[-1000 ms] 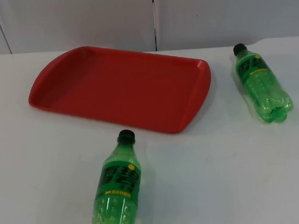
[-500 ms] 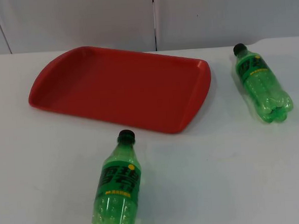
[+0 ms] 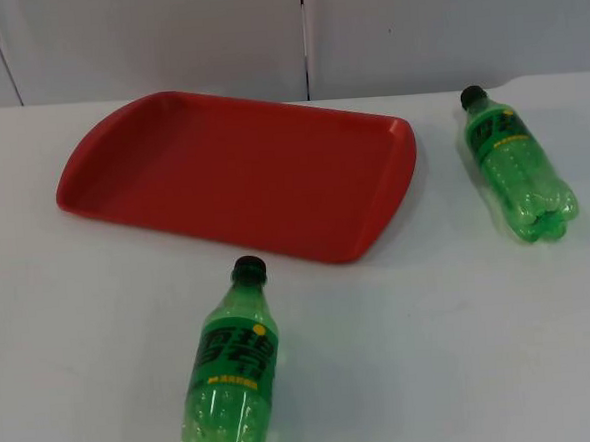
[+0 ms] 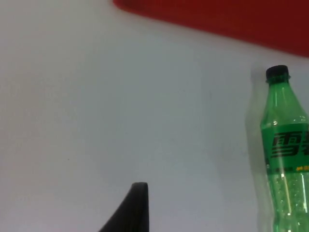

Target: Place the bottle upright on the tray.

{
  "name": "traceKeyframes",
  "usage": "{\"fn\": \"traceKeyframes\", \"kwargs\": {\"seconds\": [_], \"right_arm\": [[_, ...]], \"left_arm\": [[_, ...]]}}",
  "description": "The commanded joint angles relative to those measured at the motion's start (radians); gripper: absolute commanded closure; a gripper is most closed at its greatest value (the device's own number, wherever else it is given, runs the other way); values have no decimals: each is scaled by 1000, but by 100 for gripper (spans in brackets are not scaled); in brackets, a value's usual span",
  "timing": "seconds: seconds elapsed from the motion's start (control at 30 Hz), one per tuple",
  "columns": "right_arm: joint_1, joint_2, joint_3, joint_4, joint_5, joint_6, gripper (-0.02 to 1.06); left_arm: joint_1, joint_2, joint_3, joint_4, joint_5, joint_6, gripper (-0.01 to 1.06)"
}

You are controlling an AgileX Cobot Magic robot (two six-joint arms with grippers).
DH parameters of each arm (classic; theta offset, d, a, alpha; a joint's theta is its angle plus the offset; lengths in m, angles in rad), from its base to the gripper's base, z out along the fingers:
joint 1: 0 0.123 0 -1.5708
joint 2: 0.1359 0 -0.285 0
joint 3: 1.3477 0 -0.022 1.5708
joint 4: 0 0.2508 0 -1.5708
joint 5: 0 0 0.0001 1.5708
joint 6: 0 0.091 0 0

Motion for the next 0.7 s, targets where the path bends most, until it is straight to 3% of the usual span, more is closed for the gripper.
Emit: {"fn": "traceKeyframes", "kwargs": {"seconds": [0.0,0.27,0.67], "right_arm": [[-6,-3,6,3,-5,-2,0],[-6,-3,6,3,-5,-2,0],[-6,-3,6,3,-5,-2,0]], "left_arm": [[2,23,-17,-49,-20,29,0],[-13,80,-21,-74,-34,38,0],[-185,191,-21,-74,-112,21,0]]}}
